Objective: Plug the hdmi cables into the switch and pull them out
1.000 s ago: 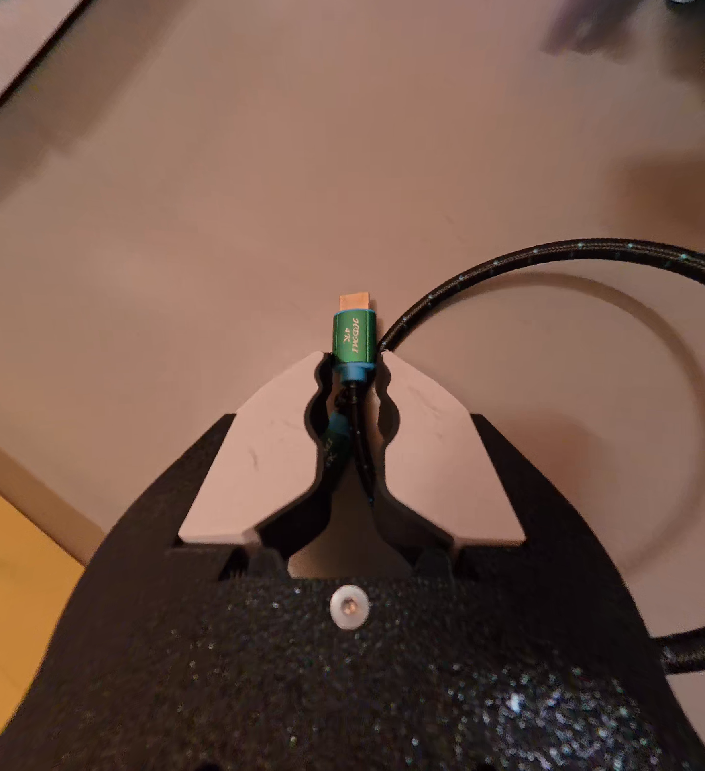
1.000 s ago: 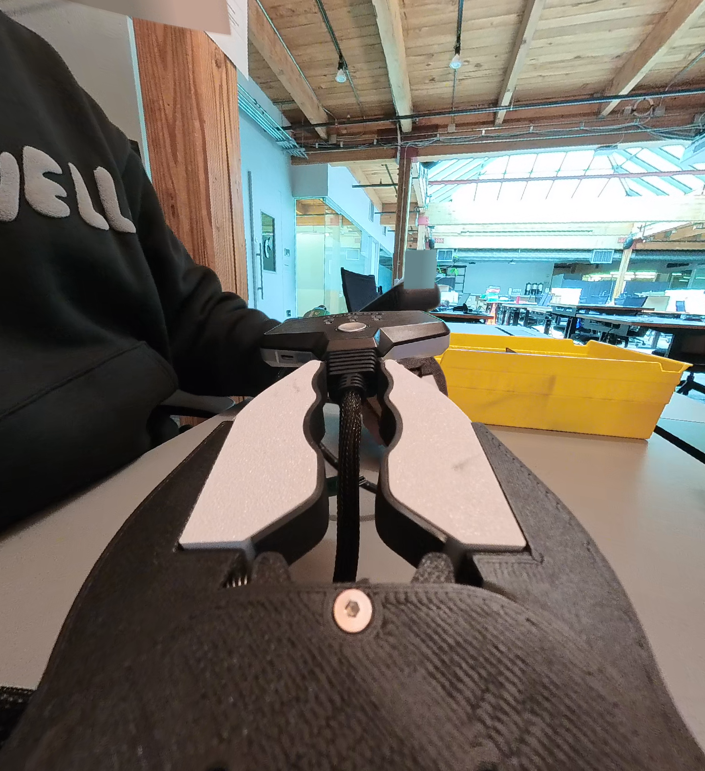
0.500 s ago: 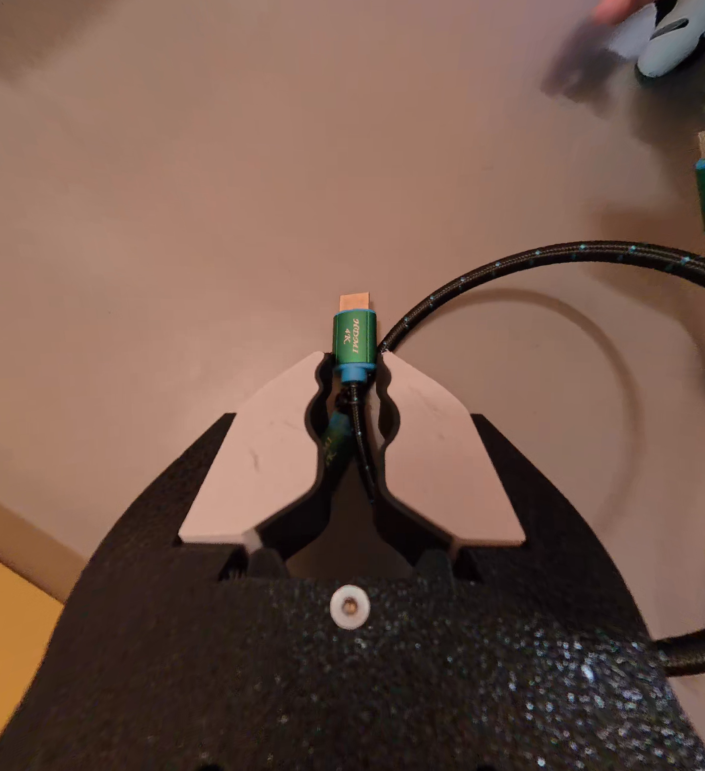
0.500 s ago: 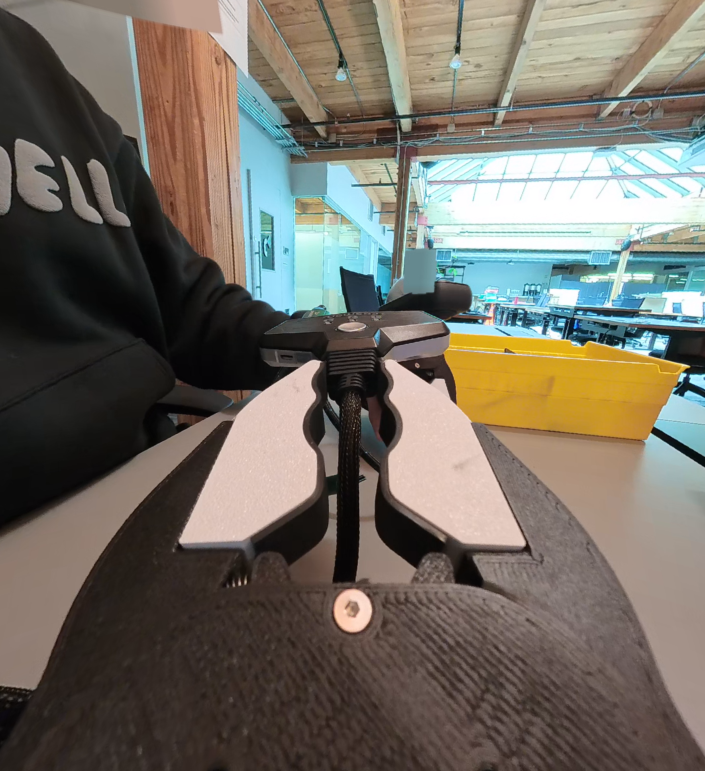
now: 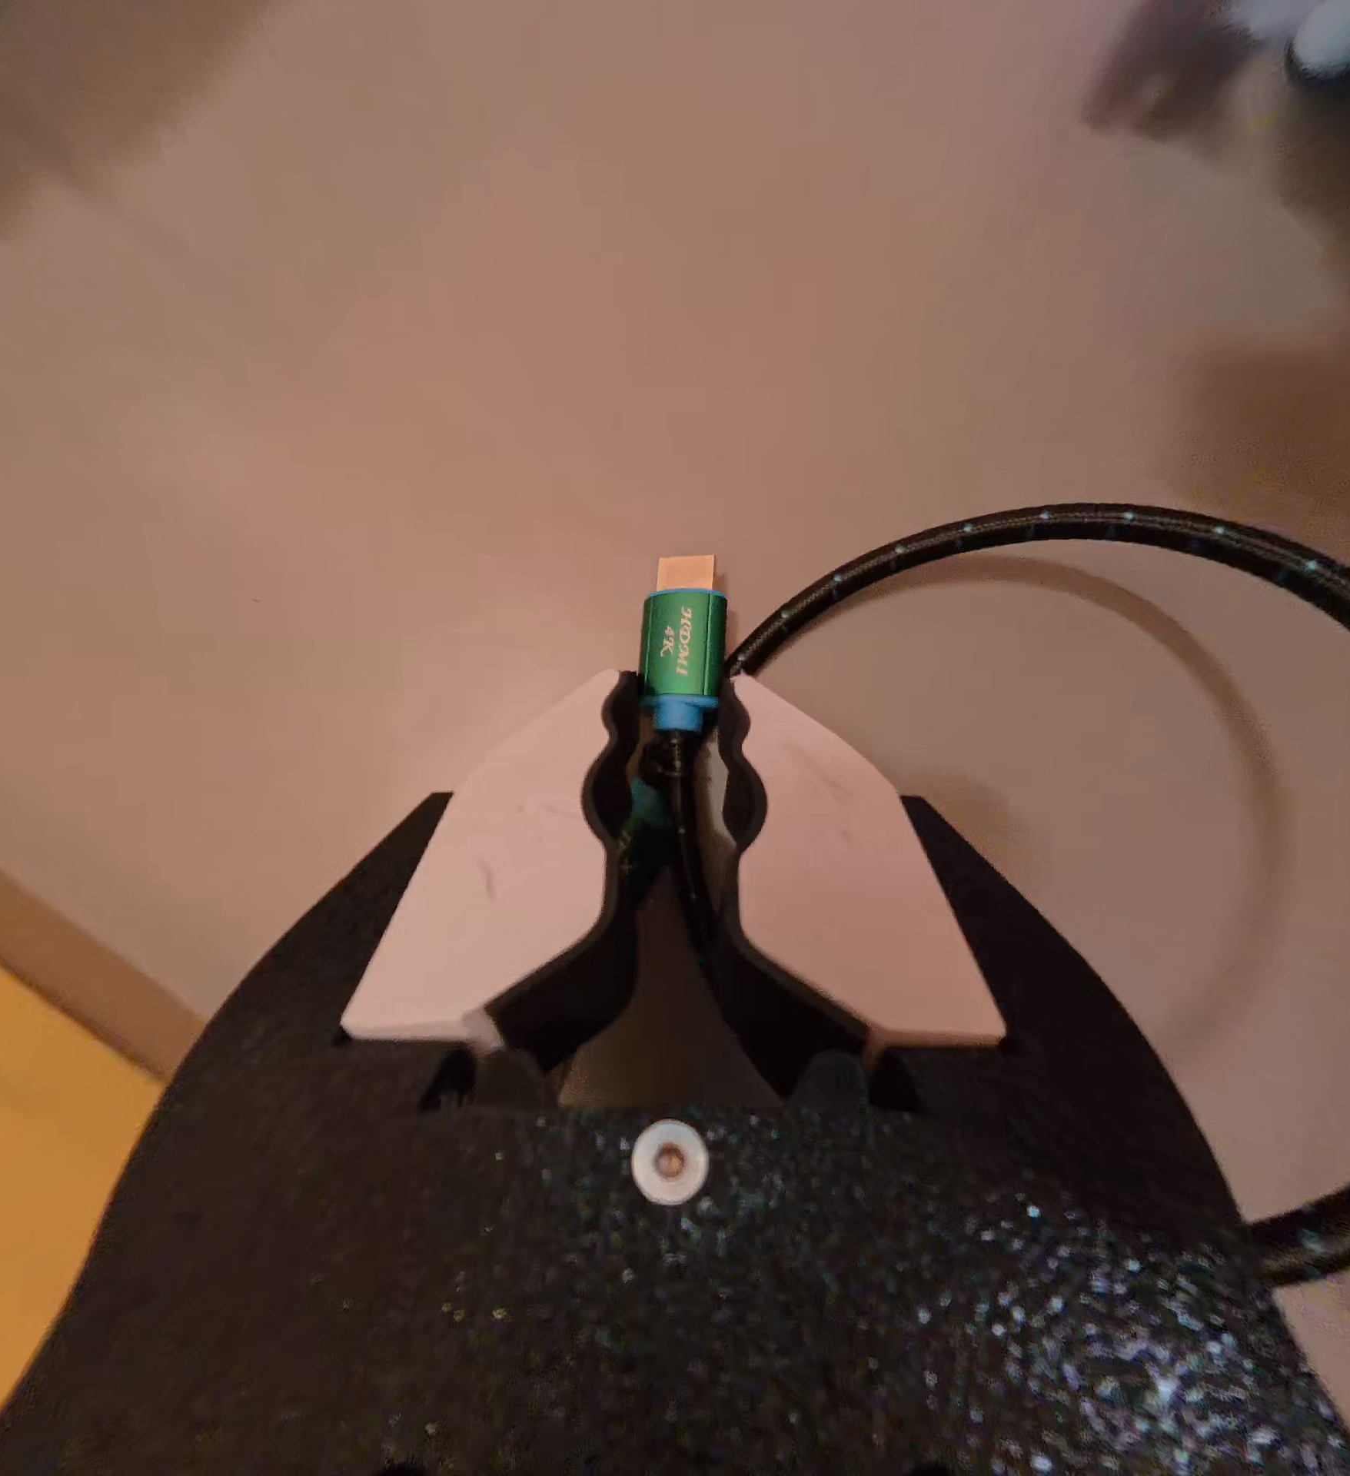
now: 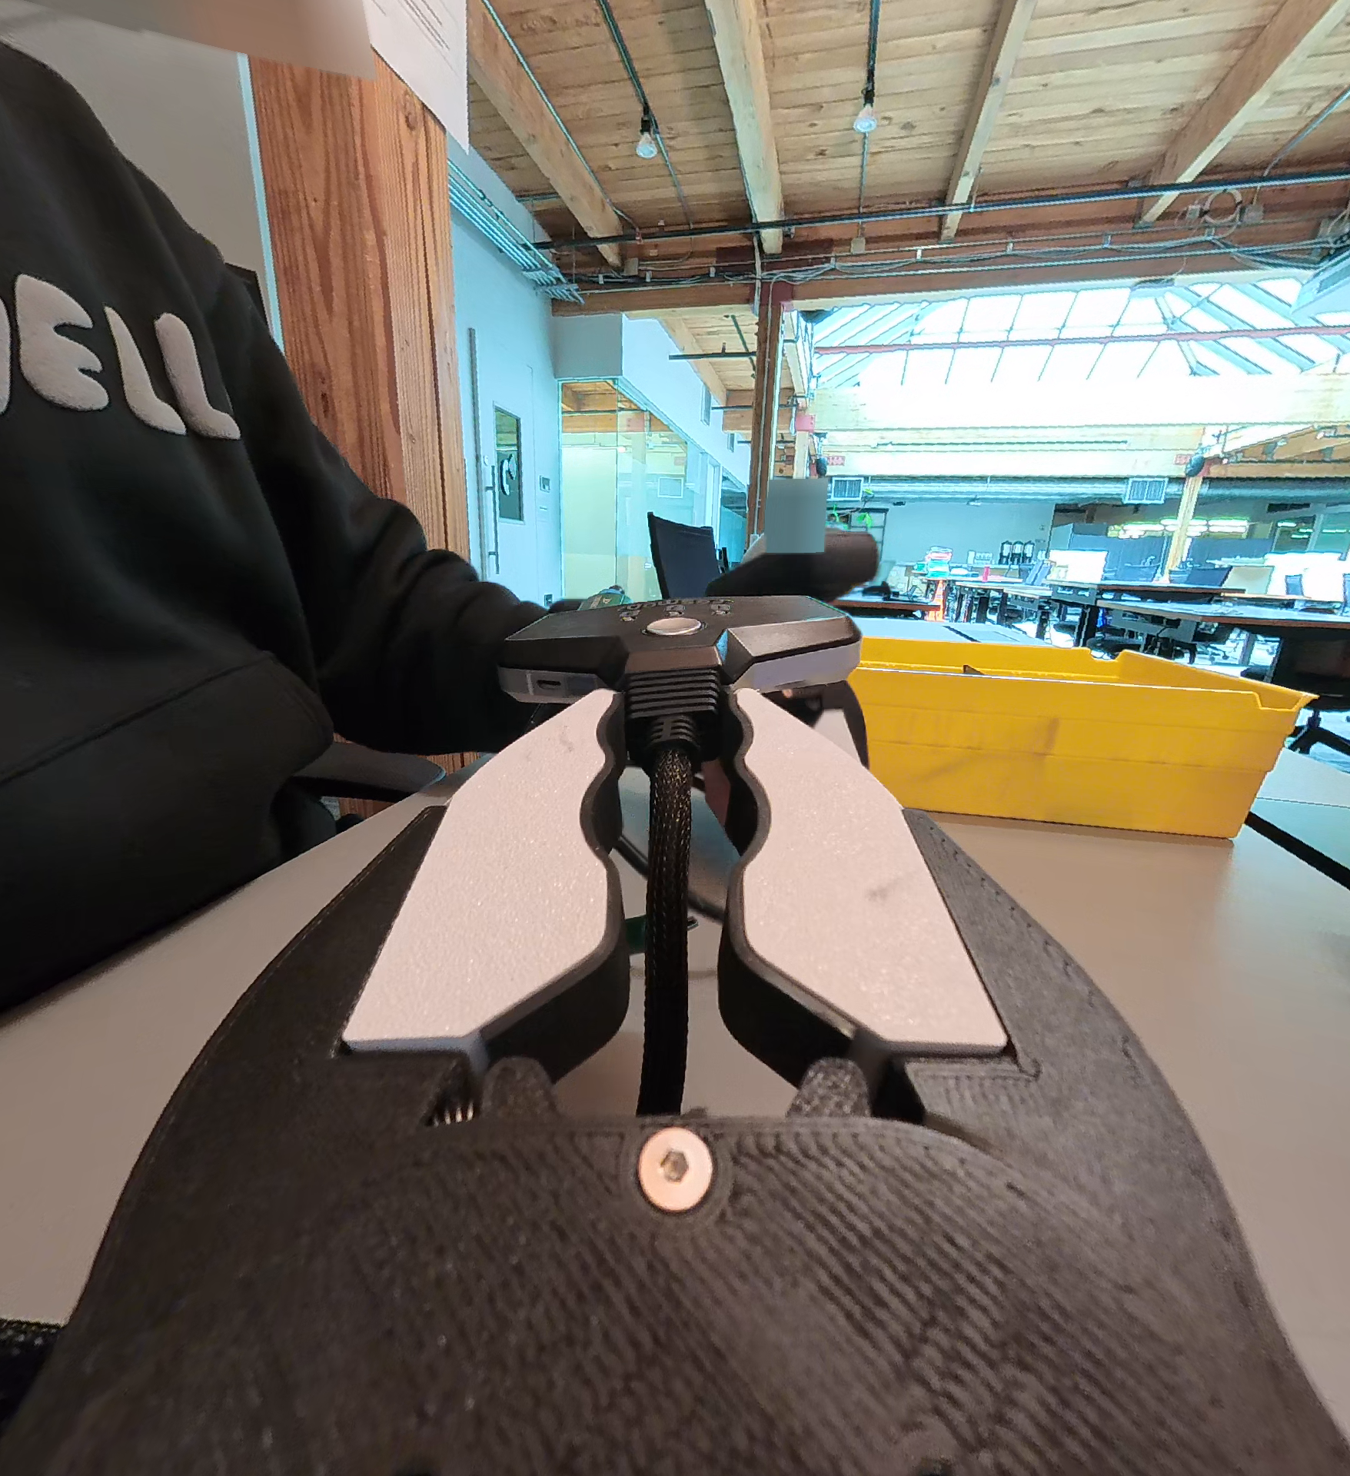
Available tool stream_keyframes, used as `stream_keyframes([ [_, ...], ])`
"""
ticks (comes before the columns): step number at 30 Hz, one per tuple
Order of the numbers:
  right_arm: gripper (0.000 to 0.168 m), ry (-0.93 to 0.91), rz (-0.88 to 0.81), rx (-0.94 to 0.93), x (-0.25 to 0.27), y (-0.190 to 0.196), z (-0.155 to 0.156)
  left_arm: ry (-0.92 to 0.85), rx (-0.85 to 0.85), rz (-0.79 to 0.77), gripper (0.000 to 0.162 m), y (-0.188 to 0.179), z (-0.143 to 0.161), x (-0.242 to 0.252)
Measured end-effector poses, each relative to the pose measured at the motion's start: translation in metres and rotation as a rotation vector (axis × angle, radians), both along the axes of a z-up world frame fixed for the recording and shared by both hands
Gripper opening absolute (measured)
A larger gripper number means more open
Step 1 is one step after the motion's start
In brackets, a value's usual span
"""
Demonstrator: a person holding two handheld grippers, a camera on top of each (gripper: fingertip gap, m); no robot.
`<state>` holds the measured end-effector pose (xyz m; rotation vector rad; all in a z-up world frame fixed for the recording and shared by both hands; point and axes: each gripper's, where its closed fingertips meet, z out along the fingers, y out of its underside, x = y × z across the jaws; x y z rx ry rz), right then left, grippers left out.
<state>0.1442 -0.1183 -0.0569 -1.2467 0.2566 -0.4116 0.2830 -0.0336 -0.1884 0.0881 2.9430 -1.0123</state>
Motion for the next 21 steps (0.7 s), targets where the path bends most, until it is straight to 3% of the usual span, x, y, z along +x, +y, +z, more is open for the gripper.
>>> stream_keyframes([
  [1,0.022,-0.001,0.0,0.001,0.0,0.0,0.0,-0.03,0.0,-0.019,0.019,0.002,0.007,0.002],
  [5,0.022,0.008,0.005,0.001,0.001,0.0,0.0,-0.06,-0.087,-0.151,0.019,-0.004,0.063,-0.011],
  [9,0.022,0.008,0.008,0.007,0.0,-0.001,0.0,-0.23,-0.02,-0.302,0.02,-0.012,0.106,-0.035],
  [14,0.022,0.009,0.003,0.008,0.001,-0.001,0.0,-0.378,0.047,-0.416,0.02,-0.018,0.124,-0.055],
  [21,0.022,0.019,0.003,0.001,0.002,0.0,-0.001,-0.378,0.112,-0.419,0.019,-0.018,0.135,-0.063],
])
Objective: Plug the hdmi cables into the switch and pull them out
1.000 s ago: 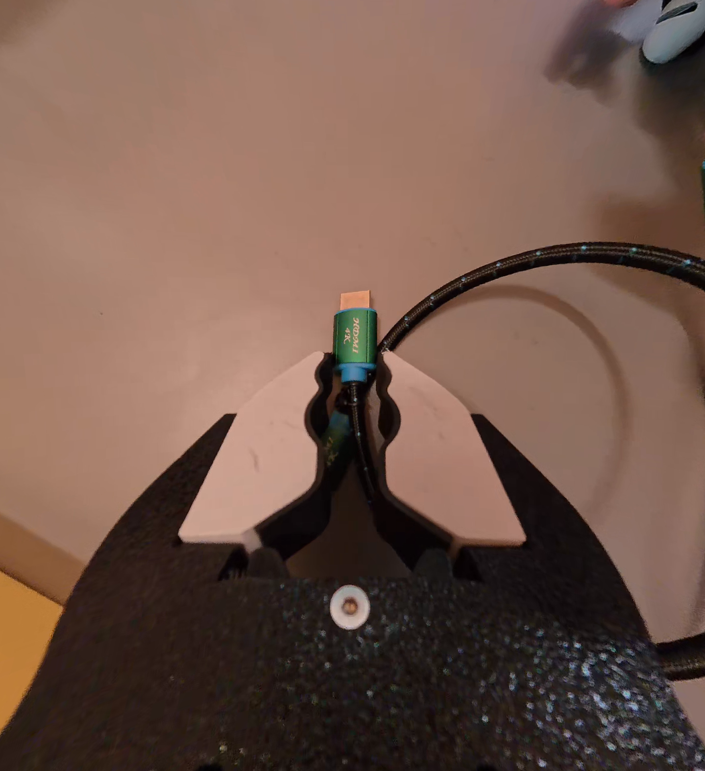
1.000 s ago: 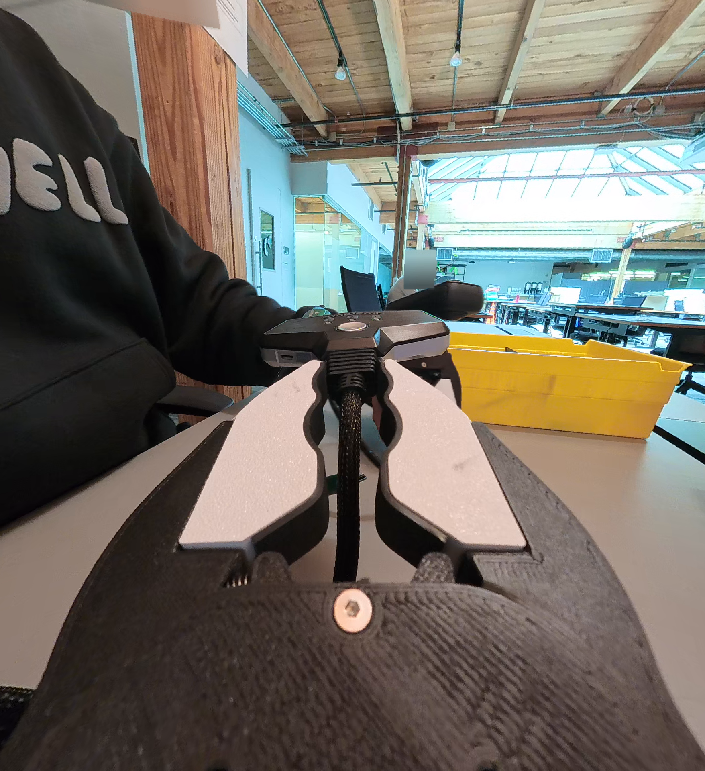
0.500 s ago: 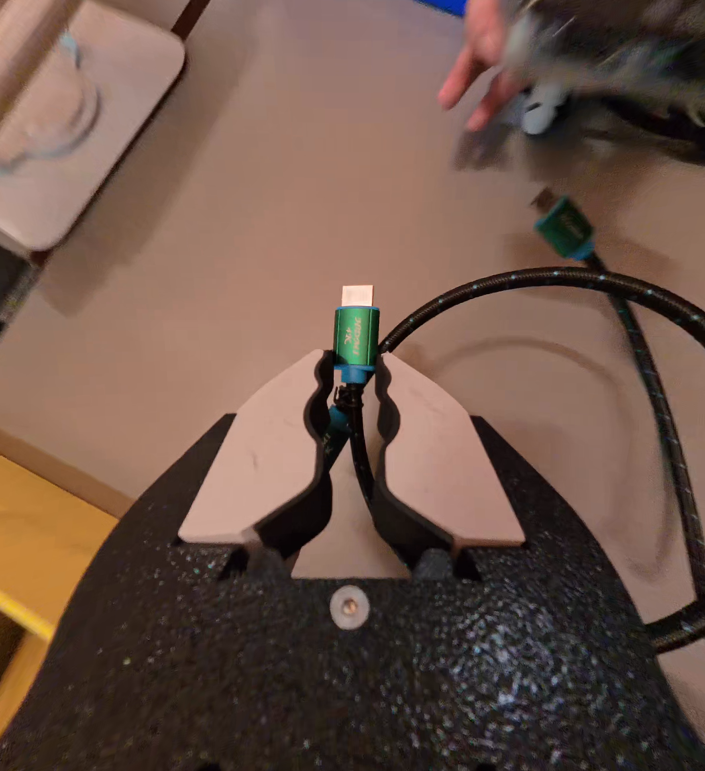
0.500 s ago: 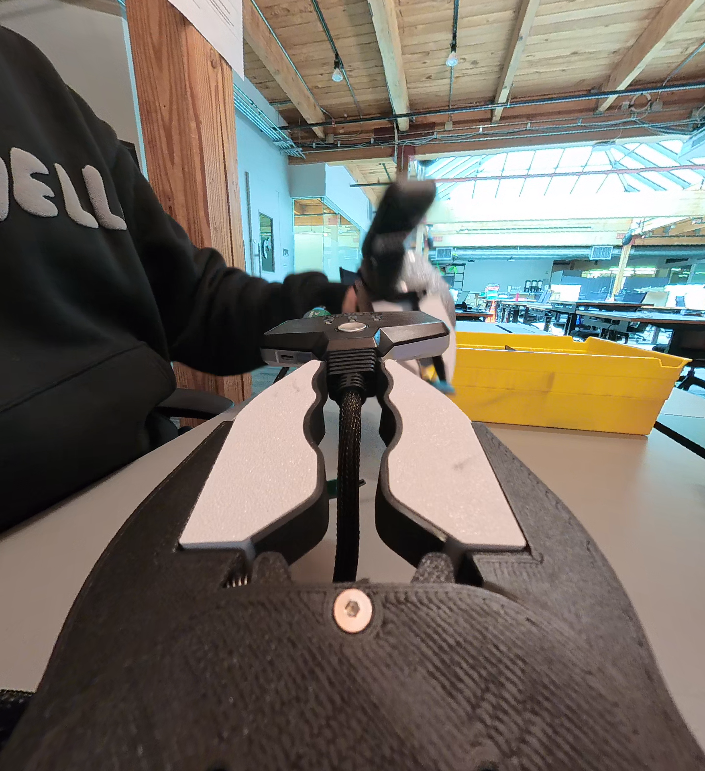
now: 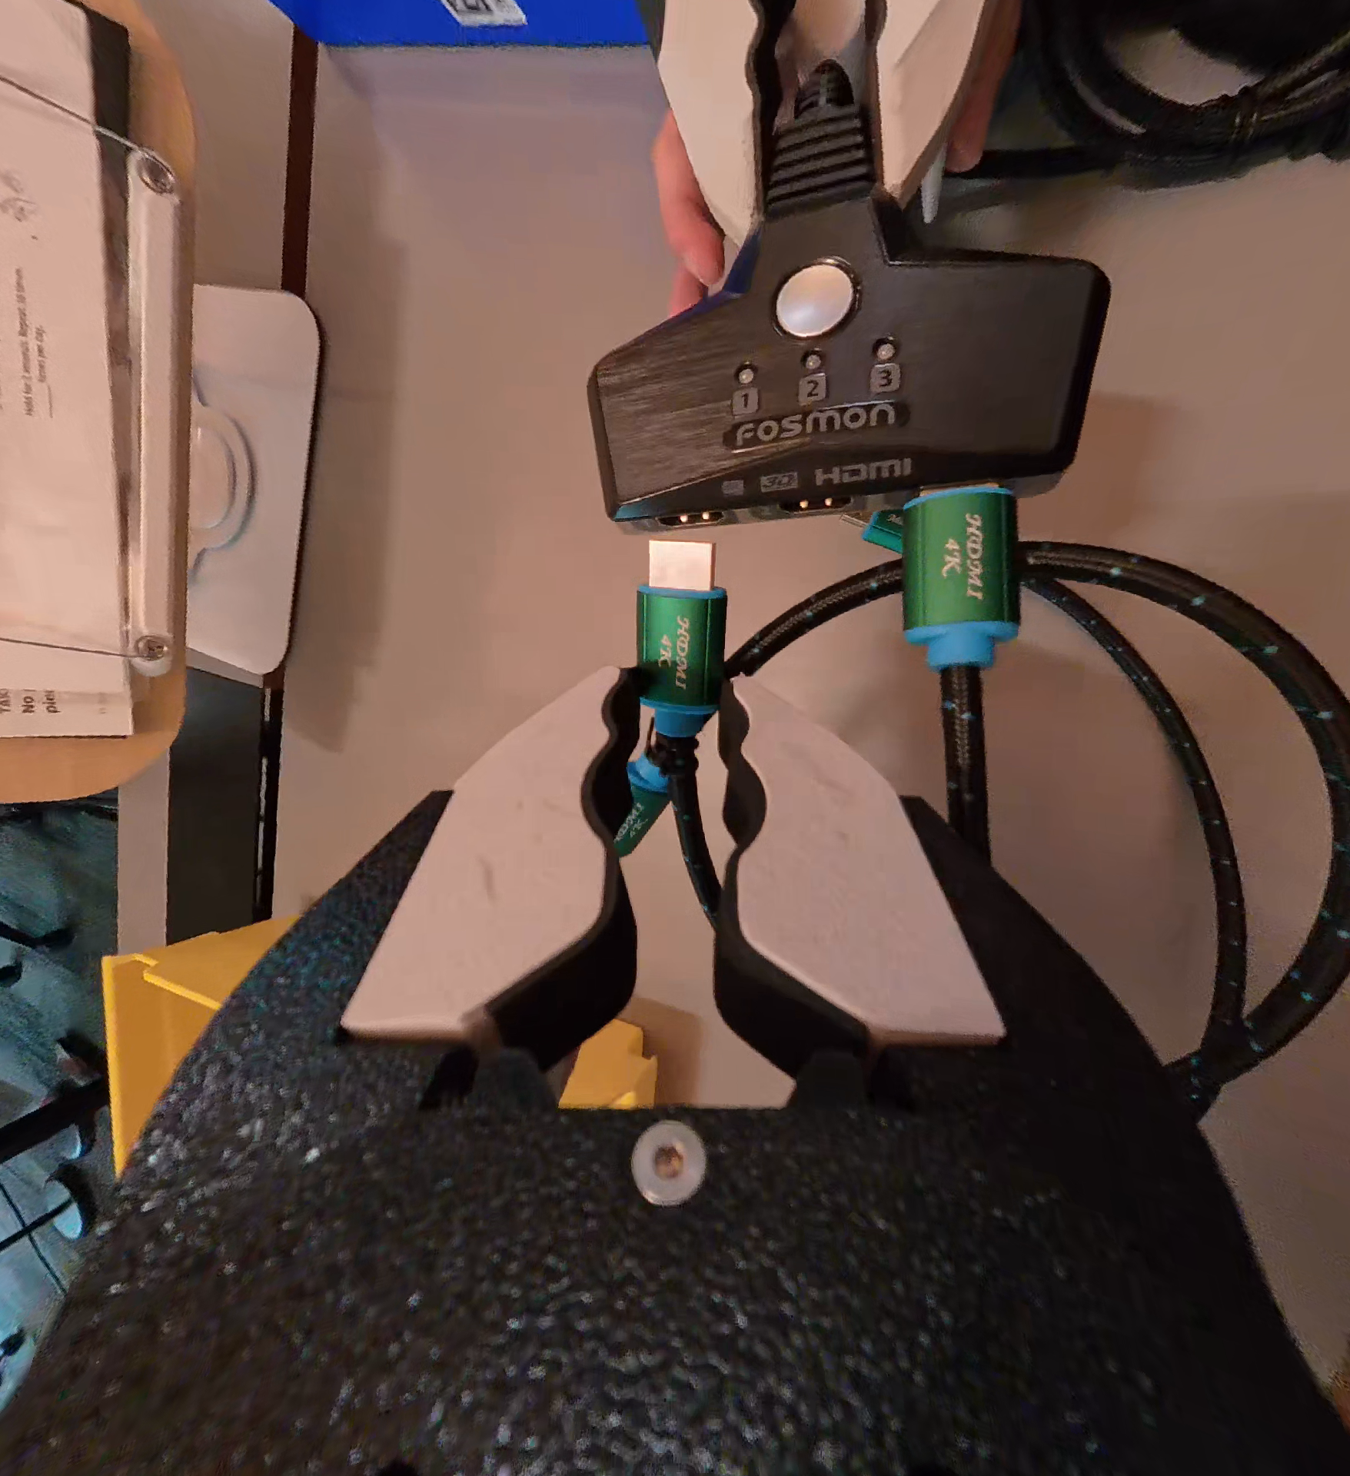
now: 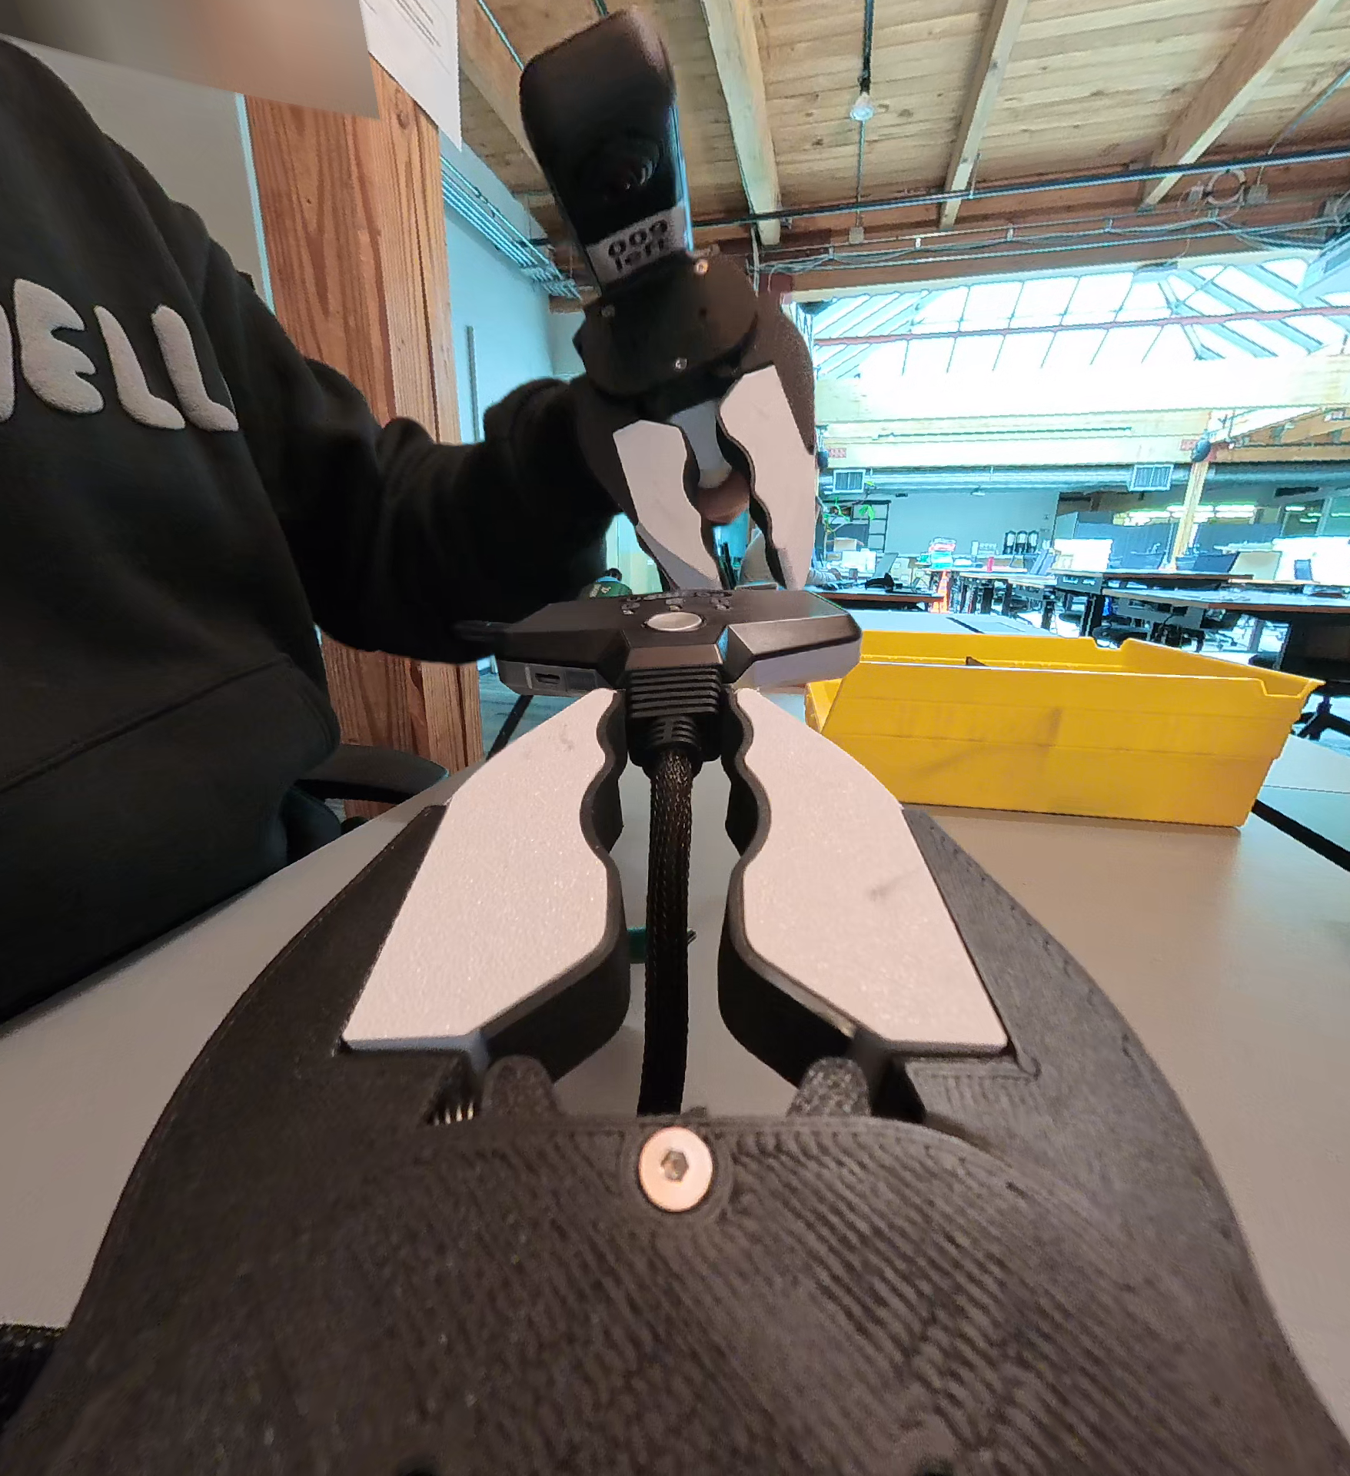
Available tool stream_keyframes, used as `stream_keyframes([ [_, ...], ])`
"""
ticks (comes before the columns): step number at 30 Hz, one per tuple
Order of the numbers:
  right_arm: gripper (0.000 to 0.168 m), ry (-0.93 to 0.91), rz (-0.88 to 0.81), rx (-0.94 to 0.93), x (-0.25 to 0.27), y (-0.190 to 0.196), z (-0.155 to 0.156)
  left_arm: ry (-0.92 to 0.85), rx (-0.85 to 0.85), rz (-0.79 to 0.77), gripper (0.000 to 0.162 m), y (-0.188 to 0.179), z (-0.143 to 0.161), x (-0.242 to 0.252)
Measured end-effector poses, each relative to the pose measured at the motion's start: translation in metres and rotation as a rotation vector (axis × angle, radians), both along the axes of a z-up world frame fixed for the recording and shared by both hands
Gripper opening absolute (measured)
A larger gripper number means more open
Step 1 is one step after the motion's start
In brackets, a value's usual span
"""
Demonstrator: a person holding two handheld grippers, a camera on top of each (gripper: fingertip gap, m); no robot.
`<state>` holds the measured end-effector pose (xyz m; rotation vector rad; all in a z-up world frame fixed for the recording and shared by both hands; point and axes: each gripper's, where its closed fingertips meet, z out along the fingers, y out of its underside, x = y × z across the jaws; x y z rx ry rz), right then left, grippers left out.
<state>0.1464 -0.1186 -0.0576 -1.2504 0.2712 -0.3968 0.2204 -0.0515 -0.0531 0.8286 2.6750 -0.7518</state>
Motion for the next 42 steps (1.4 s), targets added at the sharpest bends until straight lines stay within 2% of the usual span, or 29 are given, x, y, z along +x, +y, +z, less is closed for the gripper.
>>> stream_keyframes([
  [14,0.022,0.033,-0.026,-0.081,0.006,0.01,-0.008,-0.141,0.242,-0.009,0.019,0.007,-0.01,0.01],
  [17,0.022,0.027,-0.024,-0.067,0.005,0.009,-0.006,-0.336,0.257,0.095,0.019,0.017,0.001,0.062],
  [19,0.022,0.024,-0.032,-0.054,0.006,0.007,-0.005,-0.482,0.261,0.211,0.019,0.036,0.026,0.108],
  [20,0.022,0.024,-0.033,-0.051,0.007,0.007,-0.005,-0.5,0.243,0.26,0.019,0.045,0.041,0.122],
  [22,0.022,0.026,-0.035,-0.052,0.009,0.007,-0.006,-0.438,0.194,0.301,0.019,0.059,0.067,0.126],
  [25,0.022,0.037,-0.038,-0.057,0.012,0.009,-0.007,-0.179,0.153,0.187,0.019,0.059,0.084,0.075],
  [27,0.022,0.045,-0.04,-0.064,0.012,0.01,-0.008,-0.11,0.224,0.1,0.019,0.057,0.078,0.041],
  [29,0.022,0.049,-0.042,-0.072,0.013,0.011,-0.009,-0.144,0.331,0.066,0.019,0.053,0.063,0.028],
  [35,0.022,0.042,-0.063,-0.087,0.016,0.011,-0.011,-0.209,0.522,0.03,0.019,0.026,0.018,0.019],
  [42,0.022,0.062,-0.059,-0.118,0.018,0.014,-0.013,-0.258,0.651,0.041,0.019,0.016,0.001,0.02],
])
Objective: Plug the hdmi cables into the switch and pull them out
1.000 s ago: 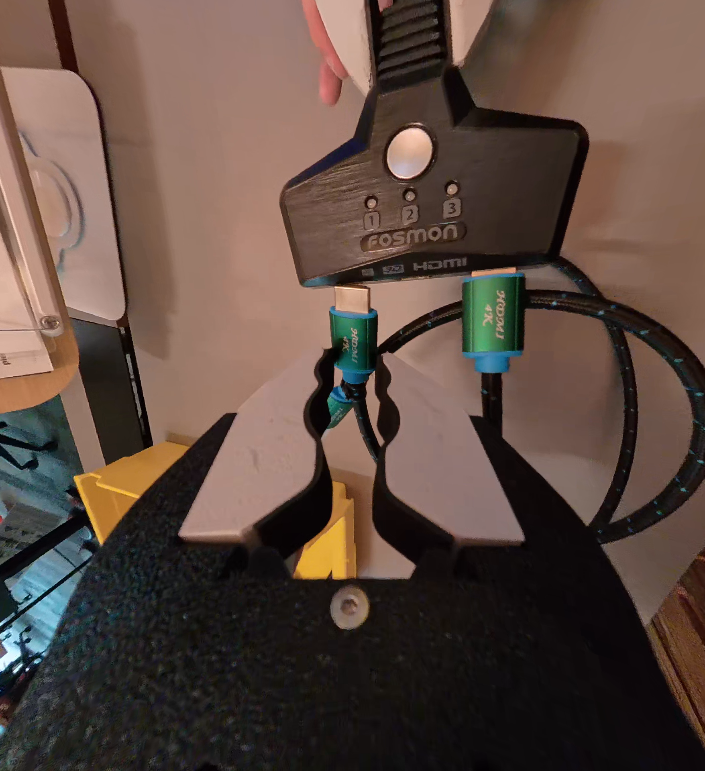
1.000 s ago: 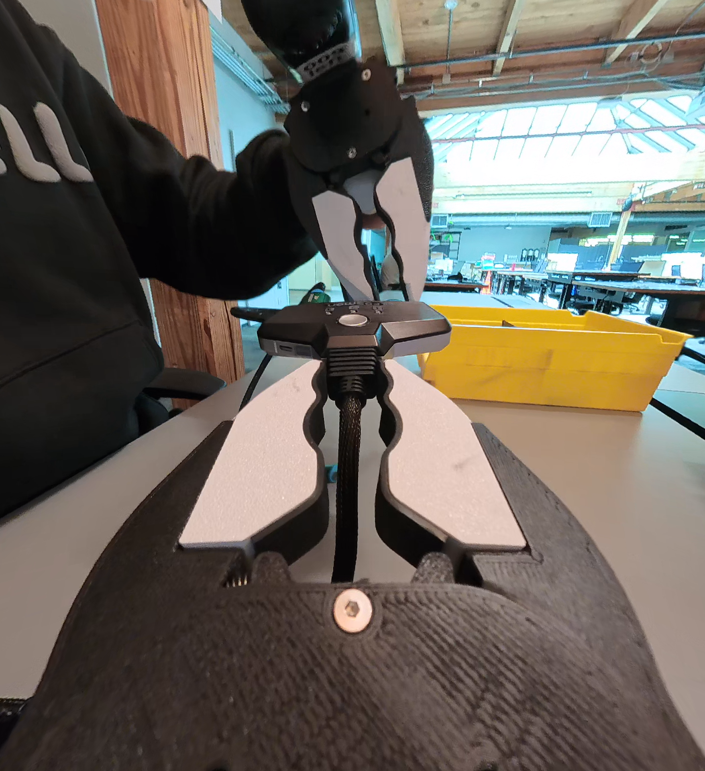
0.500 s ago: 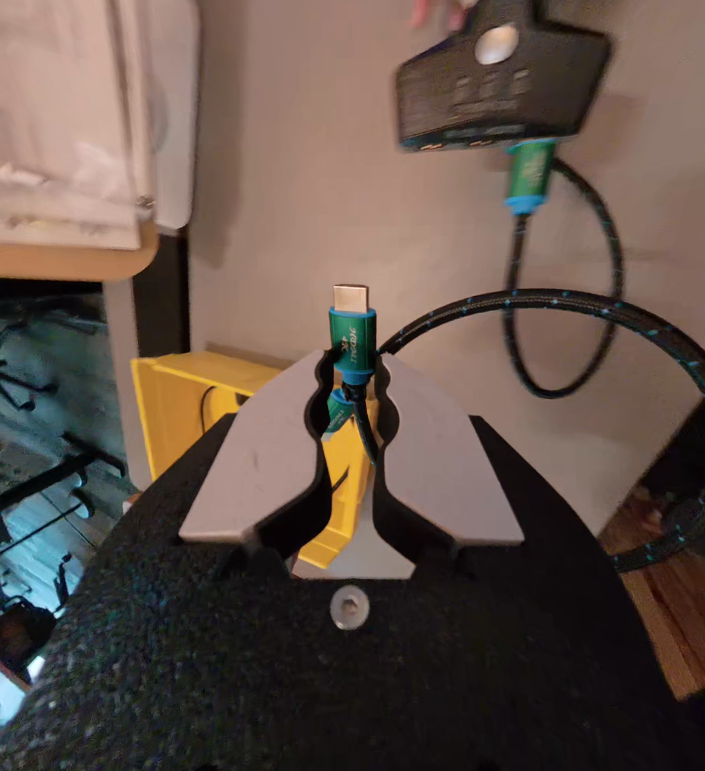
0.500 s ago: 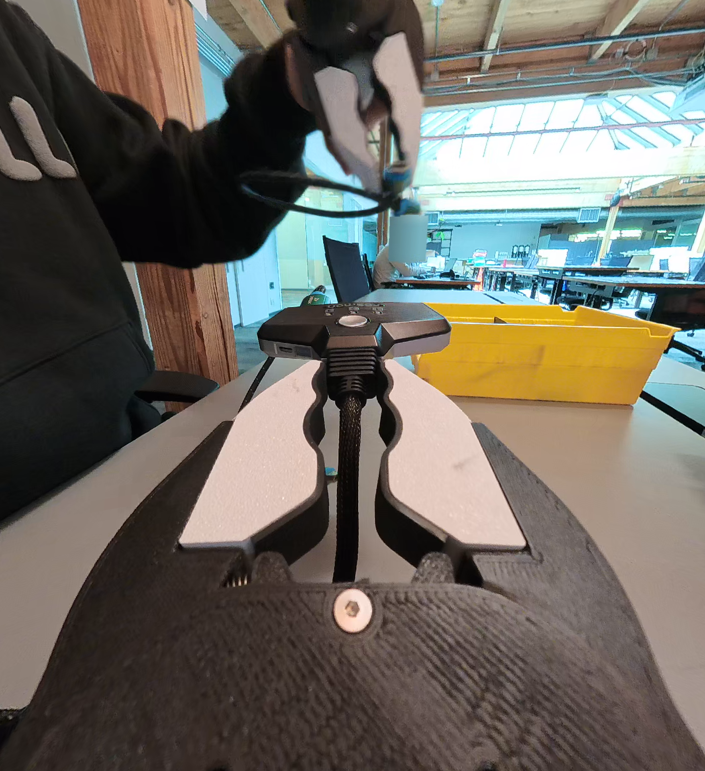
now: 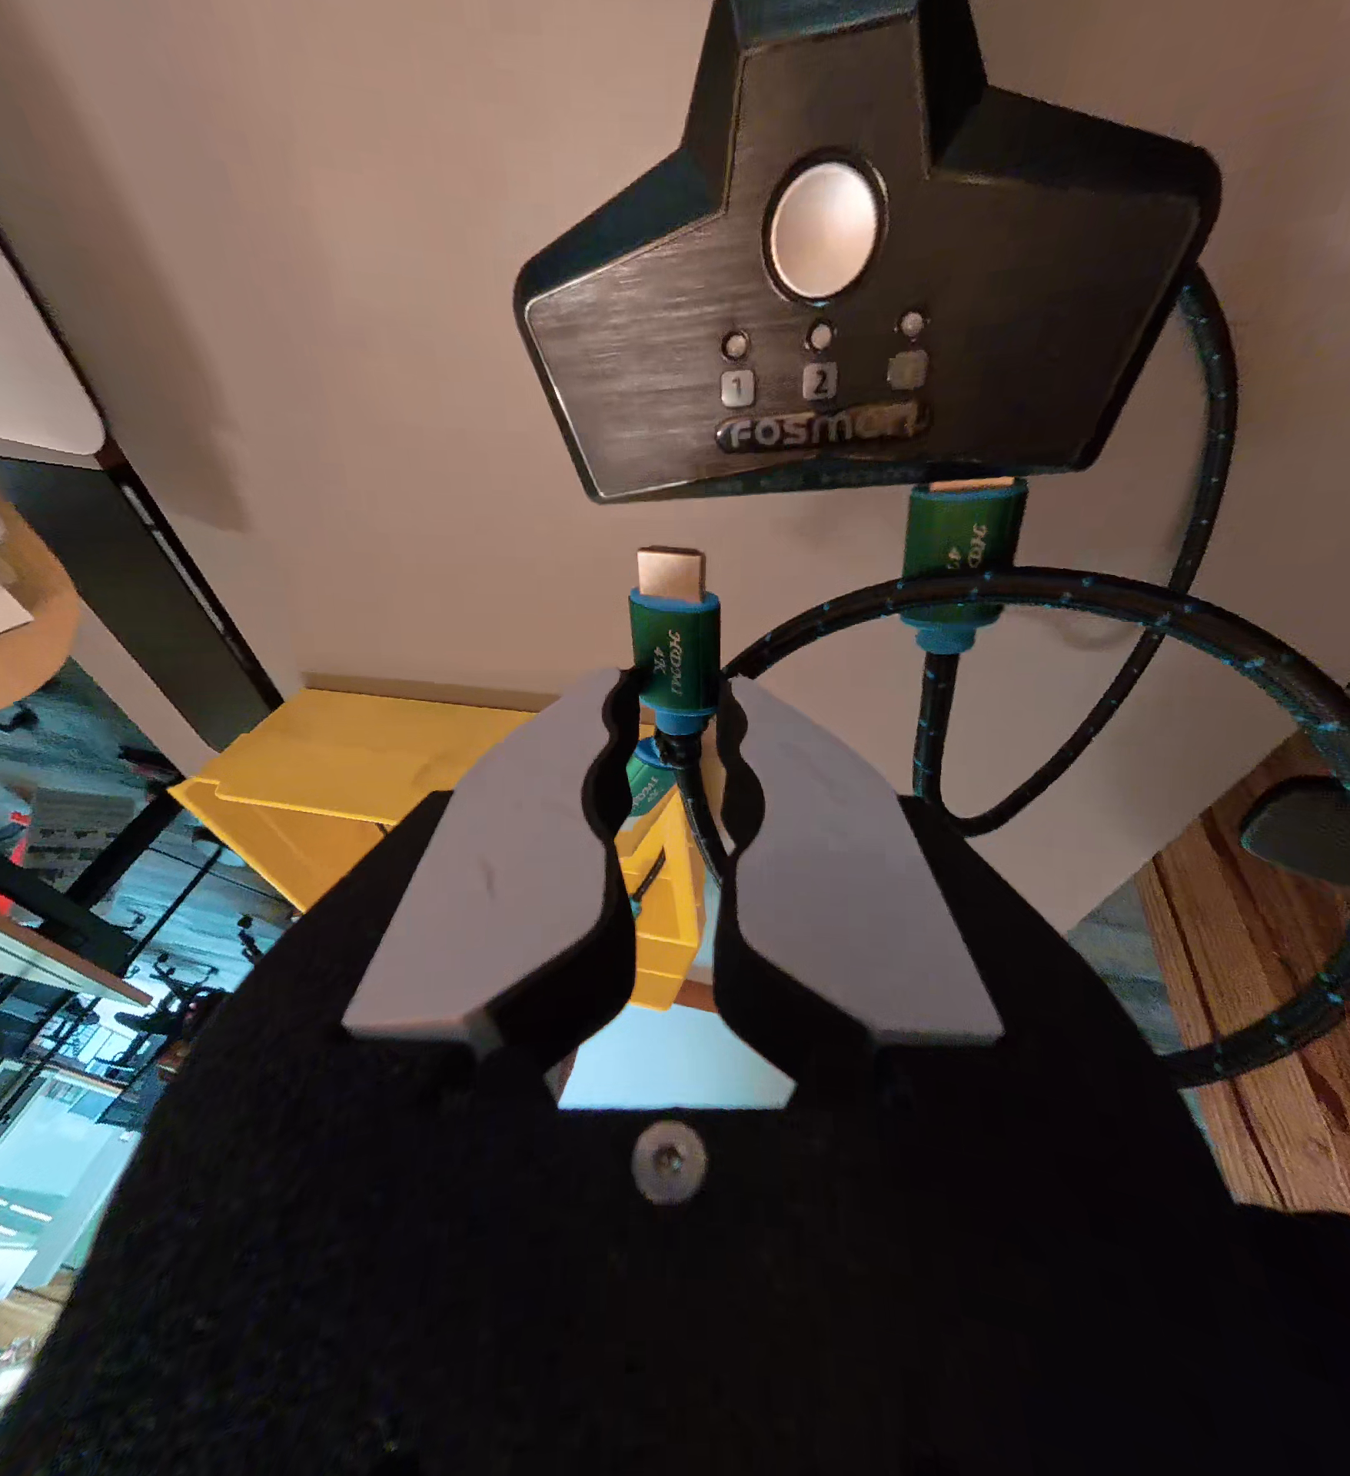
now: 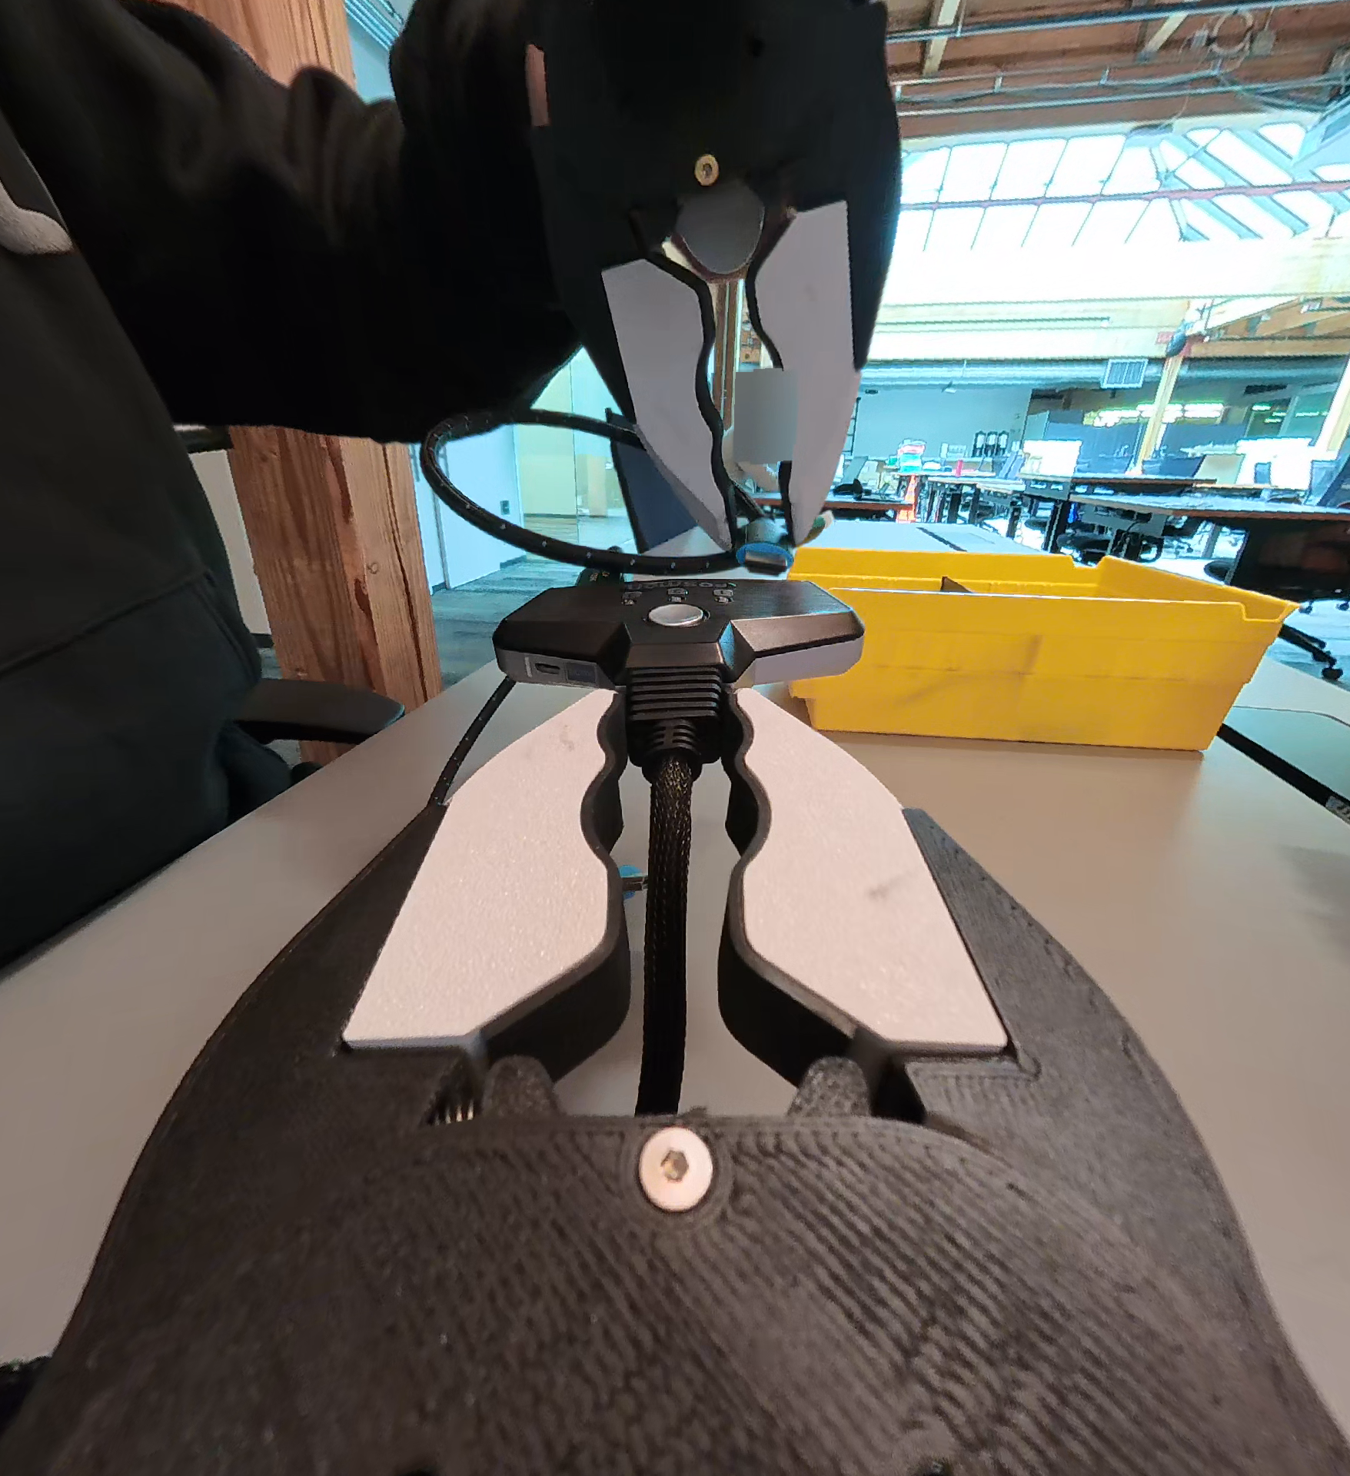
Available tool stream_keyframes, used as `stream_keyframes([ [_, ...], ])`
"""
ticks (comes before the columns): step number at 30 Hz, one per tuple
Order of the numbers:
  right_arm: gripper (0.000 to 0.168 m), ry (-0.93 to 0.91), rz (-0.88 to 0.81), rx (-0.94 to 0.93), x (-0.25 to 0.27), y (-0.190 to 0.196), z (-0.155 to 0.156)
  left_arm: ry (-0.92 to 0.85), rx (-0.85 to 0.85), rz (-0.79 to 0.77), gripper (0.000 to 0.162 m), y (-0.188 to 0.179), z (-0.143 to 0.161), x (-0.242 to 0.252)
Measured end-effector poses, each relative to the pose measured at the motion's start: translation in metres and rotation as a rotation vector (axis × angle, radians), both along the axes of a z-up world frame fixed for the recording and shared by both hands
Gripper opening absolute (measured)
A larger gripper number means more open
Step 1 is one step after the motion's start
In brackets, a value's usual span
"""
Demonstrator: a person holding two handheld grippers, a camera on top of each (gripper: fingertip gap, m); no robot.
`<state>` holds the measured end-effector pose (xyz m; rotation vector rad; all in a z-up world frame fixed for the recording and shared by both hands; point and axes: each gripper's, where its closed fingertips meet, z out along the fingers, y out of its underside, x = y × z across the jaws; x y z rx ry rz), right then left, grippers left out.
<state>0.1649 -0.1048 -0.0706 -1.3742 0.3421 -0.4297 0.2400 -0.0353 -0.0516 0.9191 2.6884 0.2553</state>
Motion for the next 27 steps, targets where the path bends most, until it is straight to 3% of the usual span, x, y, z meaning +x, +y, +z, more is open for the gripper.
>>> stream_keyframes([
  [20,0.022,0.001,0.004,0.009,-0.005,-0.001,0.002,-0.012,0.077,-0.01,0.017,-0.002,-0.015,-0.013],
  [24,0.022,-0.024,0.014,0.034,-0.009,-0.004,0.005,0.033,0.039,0.008,0.017,-0.002,-0.018,-0.001],
  [27,0.022,-0.04,0.029,0.042,-0.013,-0.004,0.006,0.145,-0.06,0.081,0.017,-0.003,-0.043,0.023],
])
